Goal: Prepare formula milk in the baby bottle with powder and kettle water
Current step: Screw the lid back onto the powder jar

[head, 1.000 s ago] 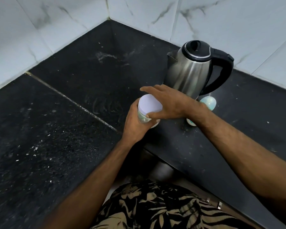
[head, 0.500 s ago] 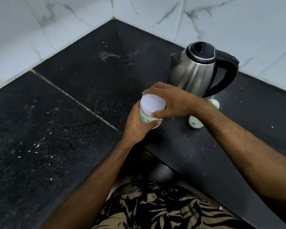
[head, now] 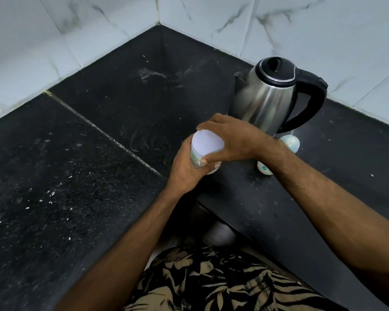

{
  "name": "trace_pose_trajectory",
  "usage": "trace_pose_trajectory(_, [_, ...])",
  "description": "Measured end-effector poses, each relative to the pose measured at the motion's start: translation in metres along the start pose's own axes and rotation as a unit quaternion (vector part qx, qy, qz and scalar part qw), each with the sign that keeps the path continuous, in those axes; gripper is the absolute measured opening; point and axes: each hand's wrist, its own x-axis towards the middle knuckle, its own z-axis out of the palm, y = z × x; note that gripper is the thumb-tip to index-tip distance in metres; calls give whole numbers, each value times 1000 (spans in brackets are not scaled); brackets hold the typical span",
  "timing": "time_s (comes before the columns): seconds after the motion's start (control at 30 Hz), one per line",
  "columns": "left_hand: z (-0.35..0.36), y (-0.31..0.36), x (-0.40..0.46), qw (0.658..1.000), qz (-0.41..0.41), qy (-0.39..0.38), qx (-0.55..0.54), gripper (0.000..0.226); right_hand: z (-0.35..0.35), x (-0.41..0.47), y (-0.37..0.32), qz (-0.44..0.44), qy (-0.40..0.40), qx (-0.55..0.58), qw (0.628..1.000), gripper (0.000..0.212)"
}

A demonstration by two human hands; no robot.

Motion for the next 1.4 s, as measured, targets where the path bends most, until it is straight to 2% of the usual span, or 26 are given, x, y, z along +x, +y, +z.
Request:
trace_pose_trajectory(0.17, [0, 4, -1, 1000, -3, -1, -9, 94, -1, -5, 1, -17, -11, 38, 999, 96])
trace_pose_trajectory(0.3, [0, 0, 0, 1000, -4, 0, 2, 94, -5, -8, -2, -9, -20, 22, 1000, 82])
trace_pose_trajectory(0.43, [0, -4, 2, 1000, 3, 6, 13, 94, -11, -11, -5, 26, 24, -49, 998, 83])
trace_pose_trajectory(0.57, [0, -3, 1, 1000, -4, 4, 6, 94, -6, -9, -3, -28, -8, 28, 999, 78])
trace_pose_trajectory(0.67, [0, -1, 1, 1000, -1, 1, 4, 94, -3, -6, -8, -23, 1, 5, 1000, 71])
trace_pose_trajectory(0.8, [1, -3, 1, 1000, 3, 1, 9, 93, -7, -7, -11, 33, 38, -64, 997, 79])
trace_pose_trajectory(0.97, [0, -3, 1, 1000, -5, -2, 8, 94, -8, -7, -8, -17, -22, 39, 999, 81])
trace_pose_trajectory(1.17, [0, -3, 1, 1000, -9, 2, 6, 90, -5, -3, -5, -38, 11, 36, 999, 81])
trace_pose_trajectory(1.4, [1, -4, 2, 1000, -17, -2, 15, 93, -6, -2, -8, -14, -3, 4, 1000, 85])
